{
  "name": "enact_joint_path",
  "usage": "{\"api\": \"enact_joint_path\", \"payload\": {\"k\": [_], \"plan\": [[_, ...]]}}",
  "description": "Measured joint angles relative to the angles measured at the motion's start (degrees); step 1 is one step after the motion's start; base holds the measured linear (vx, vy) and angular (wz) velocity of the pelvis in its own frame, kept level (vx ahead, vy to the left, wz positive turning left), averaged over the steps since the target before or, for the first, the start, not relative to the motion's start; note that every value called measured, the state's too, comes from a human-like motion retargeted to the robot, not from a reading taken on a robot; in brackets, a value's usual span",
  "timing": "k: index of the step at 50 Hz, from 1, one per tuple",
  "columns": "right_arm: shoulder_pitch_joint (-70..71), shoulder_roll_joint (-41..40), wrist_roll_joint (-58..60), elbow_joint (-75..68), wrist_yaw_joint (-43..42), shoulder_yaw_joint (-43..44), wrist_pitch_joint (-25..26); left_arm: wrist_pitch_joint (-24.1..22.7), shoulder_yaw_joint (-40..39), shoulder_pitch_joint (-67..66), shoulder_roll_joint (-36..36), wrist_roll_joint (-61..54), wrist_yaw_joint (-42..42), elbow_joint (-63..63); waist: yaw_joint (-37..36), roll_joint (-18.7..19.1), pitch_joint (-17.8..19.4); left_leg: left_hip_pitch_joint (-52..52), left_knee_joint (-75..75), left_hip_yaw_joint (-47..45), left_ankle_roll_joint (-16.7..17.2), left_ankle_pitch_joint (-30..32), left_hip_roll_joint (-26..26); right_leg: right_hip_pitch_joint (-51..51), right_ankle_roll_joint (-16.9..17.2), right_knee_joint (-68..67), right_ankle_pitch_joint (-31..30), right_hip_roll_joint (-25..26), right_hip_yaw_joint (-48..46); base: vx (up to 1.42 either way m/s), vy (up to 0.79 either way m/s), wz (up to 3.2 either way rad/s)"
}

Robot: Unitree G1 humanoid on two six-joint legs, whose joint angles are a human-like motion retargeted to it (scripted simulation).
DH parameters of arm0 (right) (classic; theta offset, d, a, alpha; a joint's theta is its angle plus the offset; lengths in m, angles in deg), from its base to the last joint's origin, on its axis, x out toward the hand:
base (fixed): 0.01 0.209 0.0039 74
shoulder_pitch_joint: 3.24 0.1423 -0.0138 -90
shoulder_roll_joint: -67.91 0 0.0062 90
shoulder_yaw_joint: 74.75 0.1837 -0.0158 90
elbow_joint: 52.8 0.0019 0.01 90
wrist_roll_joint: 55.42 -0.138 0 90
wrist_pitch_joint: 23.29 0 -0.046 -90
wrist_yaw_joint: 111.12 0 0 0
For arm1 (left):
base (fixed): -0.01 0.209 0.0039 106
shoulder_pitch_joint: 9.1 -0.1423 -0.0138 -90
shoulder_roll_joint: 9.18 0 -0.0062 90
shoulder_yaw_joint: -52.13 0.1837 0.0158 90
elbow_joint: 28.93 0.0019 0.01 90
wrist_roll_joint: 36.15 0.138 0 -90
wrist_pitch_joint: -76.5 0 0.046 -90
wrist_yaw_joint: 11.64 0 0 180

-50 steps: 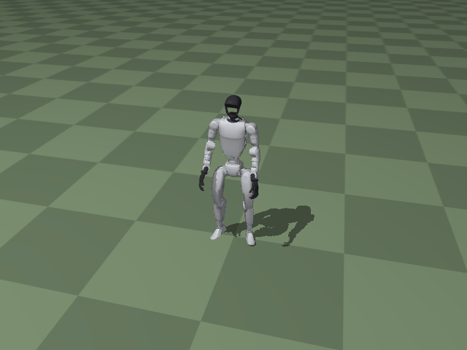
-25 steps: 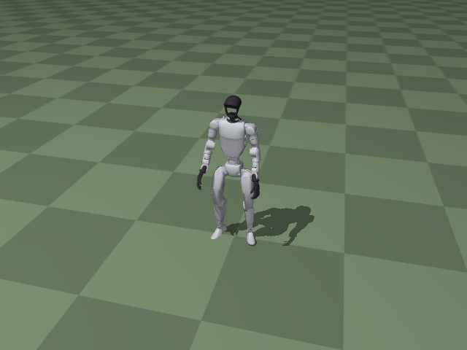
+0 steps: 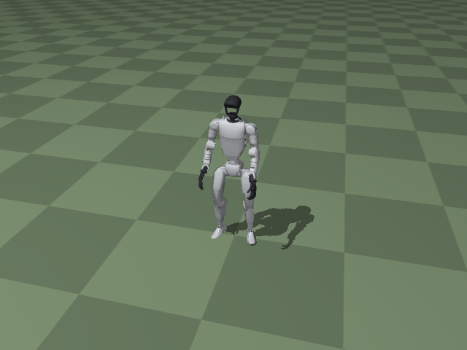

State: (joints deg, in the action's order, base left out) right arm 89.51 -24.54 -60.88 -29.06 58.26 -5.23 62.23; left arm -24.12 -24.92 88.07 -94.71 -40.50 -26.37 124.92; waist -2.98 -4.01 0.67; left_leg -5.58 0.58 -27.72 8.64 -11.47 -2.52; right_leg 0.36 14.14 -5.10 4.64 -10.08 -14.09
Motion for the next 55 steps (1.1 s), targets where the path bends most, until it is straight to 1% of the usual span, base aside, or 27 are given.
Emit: {"api": "enact_joint_path", "payload": {"k": [8,17,30,48,55], "plan": [[1.0,0.5,0.6,1.9,-1.0,-1.3,-0.4,0.7,-0.3,-1.2,0.2,2.9,0.6,-0.6,1.8,-0.2,0.7,0.0,0.1,0.0,0.5,-0.1,-0.3,0.2,-0.6,0.3,-0.1,0.3,-0.2,0.0,0.0,0.0],[3.3,0.2,0.7,4.5,-1.8,-2.0,-0.7,0.9,2.2,-3.5,0.0,2.4,0.9,2.2,3.0,0.2,0.9,-0.2,-0.2,-2.1,0.1,-0.3,-0.4,-0.8,0.1,0.6,-0.6,0.7,1.8,0.01,0.0,-0.2],[3.6,-1.0,1.1,3.7,-1.4,-3.0,-0.5,0.5,1.0,-4.7,-0.2,2.3,1.6,0.7,2.8,0.4,0.1,-0.2,-0.3,-3.5,0.0,-0.6,-0.5,-1.4,0.5,1.0,-0.8,1.0,3.0,0.0,0.0,-0.03],[1.8,1.2,-0.3,0.5,0.3,0.2,-0.2,-0.2,3.0,-1.0,0.6,-1.6,-0.2,1.4,0.5,1.7,-1.1,-0.4,-0.6,-2.7,-0.3,-0.5,-0.3,-0.9,0.9,0.9,-0.5,0.9,2.3,0.0,0.0,0.0],[1.7,0.8,0.3,-0.4,-0.8,0.1,0.0,0.2,2.5,-0.4,0.2,-0.5,0.0,1.7,0.6,1.3,-0.7,-0.4,-0.4,-1.6,-0.2,-0.5,-0.1,-0.2,0.7,0.9,-0.2,0.4,1.3,0.0,0.0,0.0]]}}
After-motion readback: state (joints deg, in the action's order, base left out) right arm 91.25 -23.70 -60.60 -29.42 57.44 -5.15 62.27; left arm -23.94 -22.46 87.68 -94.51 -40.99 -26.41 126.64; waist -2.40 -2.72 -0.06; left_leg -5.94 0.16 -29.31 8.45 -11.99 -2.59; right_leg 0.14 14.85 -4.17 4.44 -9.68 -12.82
